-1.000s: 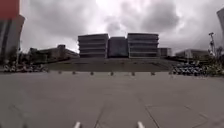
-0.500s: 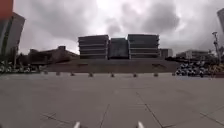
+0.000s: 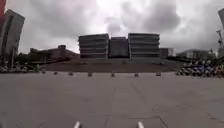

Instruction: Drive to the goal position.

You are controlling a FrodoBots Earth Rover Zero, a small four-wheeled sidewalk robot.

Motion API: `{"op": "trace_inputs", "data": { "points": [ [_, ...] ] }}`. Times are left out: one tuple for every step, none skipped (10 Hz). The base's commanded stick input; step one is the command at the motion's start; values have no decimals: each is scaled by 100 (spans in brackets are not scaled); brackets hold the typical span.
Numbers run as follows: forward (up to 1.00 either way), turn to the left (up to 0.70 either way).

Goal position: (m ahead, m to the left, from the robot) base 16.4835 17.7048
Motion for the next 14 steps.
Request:
{"op": "trace_inputs", "data": {
  "points": [
    [100, 0],
    [100, 0],
    [100, 0],
    [100, 0],
    [100, 0],
    [100, 0],
    [100, 0],
    [100, 0],
    [100, 0],
    [100, 0],
    [100, 0],
    [100, 0],
    [100, 0],
    [100, 0]
  ]
}}
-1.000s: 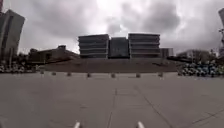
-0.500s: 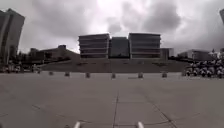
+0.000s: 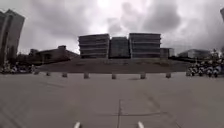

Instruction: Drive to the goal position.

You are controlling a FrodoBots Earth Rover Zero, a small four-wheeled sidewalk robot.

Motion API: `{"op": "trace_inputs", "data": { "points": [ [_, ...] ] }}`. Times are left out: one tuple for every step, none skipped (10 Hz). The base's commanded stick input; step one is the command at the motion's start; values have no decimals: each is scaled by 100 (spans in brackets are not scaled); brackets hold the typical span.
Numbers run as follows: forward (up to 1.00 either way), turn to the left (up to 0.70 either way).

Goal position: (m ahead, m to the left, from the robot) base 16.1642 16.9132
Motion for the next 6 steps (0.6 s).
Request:
{"op": "trace_inputs", "data": {
  "points": [
    [100, 0],
    [100, 0],
    [100, 0],
    [100, 5],
    [100, 18],
    [100, 38]
  ]
}}
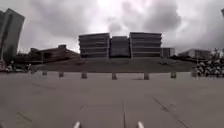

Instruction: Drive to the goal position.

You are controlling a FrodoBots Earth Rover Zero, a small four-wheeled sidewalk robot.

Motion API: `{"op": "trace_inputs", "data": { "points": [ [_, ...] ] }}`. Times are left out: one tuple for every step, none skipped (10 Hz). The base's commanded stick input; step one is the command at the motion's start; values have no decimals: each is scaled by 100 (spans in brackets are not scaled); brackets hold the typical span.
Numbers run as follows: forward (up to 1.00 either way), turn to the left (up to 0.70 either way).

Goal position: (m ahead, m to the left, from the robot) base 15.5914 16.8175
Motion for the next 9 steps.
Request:
{"op": "trace_inputs", "data": {
  "points": [
    [100, 24],
    [100, 0],
    [100, 0],
    [100, 0],
    [100, 0],
    [100, 0],
    [100, 0],
    [100, 0],
    [100, 0]
  ]
}}
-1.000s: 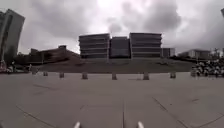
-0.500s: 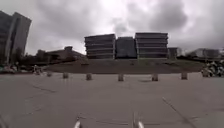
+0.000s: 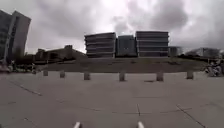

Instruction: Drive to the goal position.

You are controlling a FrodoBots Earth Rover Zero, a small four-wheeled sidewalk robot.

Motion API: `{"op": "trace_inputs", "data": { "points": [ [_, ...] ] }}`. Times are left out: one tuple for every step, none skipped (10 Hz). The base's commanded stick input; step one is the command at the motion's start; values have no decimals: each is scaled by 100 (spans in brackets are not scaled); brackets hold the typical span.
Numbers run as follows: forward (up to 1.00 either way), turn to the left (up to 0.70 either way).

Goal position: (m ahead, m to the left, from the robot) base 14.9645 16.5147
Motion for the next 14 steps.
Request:
{"op": "trace_inputs", "data": {
  "points": [
    [100, 0],
    [100, 0],
    [100, 17],
    [100, 40],
    [100, 40],
    [100, 0],
    [100, 0],
    [100, 0],
    [100, 0],
    [100, 0],
    [100, 0],
    [100, 0],
    [100, 0],
    [100, 0]
  ]
}}
